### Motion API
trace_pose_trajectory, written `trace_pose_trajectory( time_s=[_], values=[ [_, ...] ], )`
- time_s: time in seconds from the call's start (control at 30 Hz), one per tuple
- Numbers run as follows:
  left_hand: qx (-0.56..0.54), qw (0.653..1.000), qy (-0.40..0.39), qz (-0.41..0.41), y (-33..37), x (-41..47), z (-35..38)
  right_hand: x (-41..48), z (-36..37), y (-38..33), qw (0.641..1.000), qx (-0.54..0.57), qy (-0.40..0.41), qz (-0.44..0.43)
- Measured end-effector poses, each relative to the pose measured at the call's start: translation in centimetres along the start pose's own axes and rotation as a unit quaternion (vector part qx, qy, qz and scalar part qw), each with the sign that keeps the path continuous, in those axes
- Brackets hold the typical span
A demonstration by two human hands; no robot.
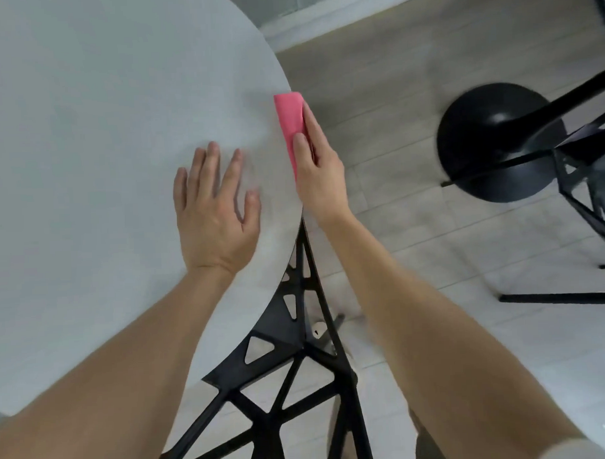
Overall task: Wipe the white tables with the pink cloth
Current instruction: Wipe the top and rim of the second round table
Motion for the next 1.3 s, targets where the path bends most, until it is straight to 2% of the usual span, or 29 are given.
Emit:
trace_pose_trajectory(
  time_s=[0.1, 0.23, 0.3, 0.37, 0.53, 0.6, 0.7, 0.83, 0.93, 1.03, 1.13, 1.2, 1.3],
  values=[
    [0.002, 1.000, 0.001, -0.005, 0.2, 0.1, -0.2, 1.9, 0.6, -0.7, 1.000, 0.019, -0.012, -0.007],
    [0.004, 1.000, 0.005, -0.003, 0.2, 0.0, -0.2, -5.9, 1.6, 2.0, 0.996, 0.071, -0.029, 0.046],
    [0.001, 1.000, 0.007, 0.000, 0.2, 0.0, -0.2, -9.2, 1.3, 3.1, 0.993, 0.088, -0.068, 0.044],
    [0.003, 1.000, 0.011, 0.001, 0.2, 0.0, -0.3, -8.4, 0.7, 3.2, 0.992, 0.074, -0.099, 0.031],
    [0.013, 1.000, 0.005, -0.003, 0.3, 0.1, -0.3, 2.2, -0.1, -1.1, 0.991, -0.006, -0.087, -0.103],
    [0.015, 1.000, -0.001, -0.006, 0.2, 0.1, -0.3, 3.2, 0.5, -2.0, 0.989, -0.019, -0.073, -0.128],
    [0.016, 1.000, -0.006, -0.005, 0.2, 0.1, -0.3, -2.5, 1.0, -0.6, 0.991, -0.005, -0.052, -0.124],
    [0.028, 0.999, -0.026, 0.002, 0.1, 0.1, -0.2, -10.9, 1.2, 1.7, 0.992, 0.032, -0.084, -0.087],
    [0.024, 0.999, -0.024, 0.003, 0.1, 0.1, -0.2, -7.2, 1.1, 0.4, 0.992, 0.031, -0.102, -0.071],
    [0.016, 1.000, -0.020, 0.001, 0.1, 0.0, -0.4, 3.1, 0.6, -1.1, 0.990, 0.004, -0.105, -0.090],
    [0.020, 1.000, -0.018, 0.001, 0.1, 0.0, -0.4, 9.8, 0.5, -3.1, 0.989, -0.041, -0.134, -0.052],
    [0.021, 1.000, -0.017, 0.002, 0.1, 0.0, -0.4, 8.8, 1.4, -3.2, 0.991, -0.024, -0.118, -0.057],
    [0.013, 1.000, -0.020, 0.002, 0.1, 0.0, -0.4, 1.3, 1.0, -0.9, 0.994, 0.008, -0.079, -0.080]
  ],
)
Point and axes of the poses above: each hand's wrist, its own x-axis towards the middle knuckle, its own z-axis out of the palm, y = z × x, the point moved 4 cm from there along x, towards the middle knuckle, and after that the axes turned 2 degrees about -x, right-handed, at the moved point
